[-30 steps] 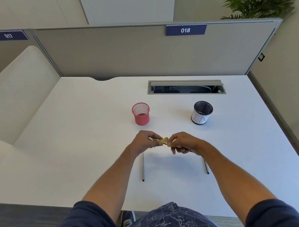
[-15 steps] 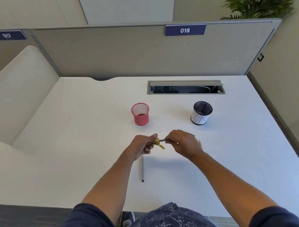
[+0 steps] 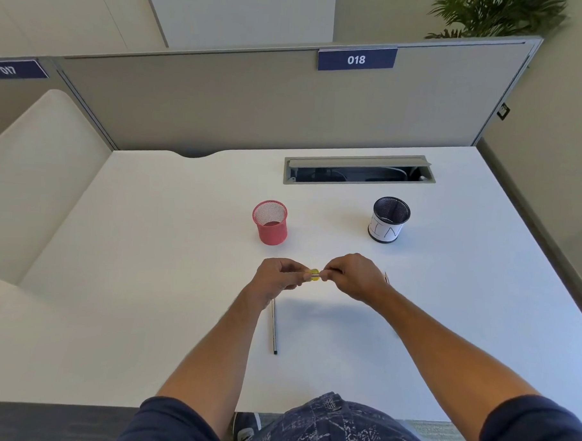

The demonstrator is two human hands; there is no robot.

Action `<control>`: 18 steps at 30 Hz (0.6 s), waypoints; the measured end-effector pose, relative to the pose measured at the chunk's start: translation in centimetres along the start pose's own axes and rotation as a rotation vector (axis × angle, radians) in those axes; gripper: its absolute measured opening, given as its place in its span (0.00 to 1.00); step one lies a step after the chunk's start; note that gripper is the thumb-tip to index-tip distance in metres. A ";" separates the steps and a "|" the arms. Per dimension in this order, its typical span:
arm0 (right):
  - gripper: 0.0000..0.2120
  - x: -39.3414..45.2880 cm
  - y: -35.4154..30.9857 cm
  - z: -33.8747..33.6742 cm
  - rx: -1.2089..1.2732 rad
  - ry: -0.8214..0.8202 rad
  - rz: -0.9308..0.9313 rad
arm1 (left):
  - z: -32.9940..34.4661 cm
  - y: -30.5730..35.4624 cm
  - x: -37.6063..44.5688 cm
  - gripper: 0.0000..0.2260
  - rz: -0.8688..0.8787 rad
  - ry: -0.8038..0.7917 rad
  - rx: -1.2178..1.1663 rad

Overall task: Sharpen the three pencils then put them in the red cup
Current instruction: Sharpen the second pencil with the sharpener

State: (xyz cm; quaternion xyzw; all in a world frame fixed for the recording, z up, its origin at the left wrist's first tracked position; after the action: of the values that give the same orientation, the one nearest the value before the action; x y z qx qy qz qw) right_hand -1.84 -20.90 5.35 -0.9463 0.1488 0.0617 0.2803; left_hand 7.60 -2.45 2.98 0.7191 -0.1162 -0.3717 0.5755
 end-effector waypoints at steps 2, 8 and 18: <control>0.11 0.3 0.0 0.1 0.107 -0.059 0.051 | -0.1 0.0 0.0 0.06 0.038 0.009 0.035; 0.15 0.2 1.0 -0.6 0.613 -0.422 0.200 | 0.2 0.5 -0.1 0.14 0.077 -0.016 0.054; 0.08 0.3 1.7 -0.6 0.626 -0.382 0.059 | 0.2 0.4 0.2 0.11 0.028 -0.008 0.066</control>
State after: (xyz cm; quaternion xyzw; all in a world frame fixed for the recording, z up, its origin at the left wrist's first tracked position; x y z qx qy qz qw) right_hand -2.10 -22.69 4.92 -0.7814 0.1327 0.1965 0.5772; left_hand 7.70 -2.91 3.28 0.7345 -0.1406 -0.3627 0.5561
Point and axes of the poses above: each hand's wrist, its own x-axis towards the middle knuckle, its own z-axis out of the palm, y = z × x, the point moved 2 cm from there along x, towards the middle knuckle, and after that the axes turned 1 degree about x, right-handed, at the moved point
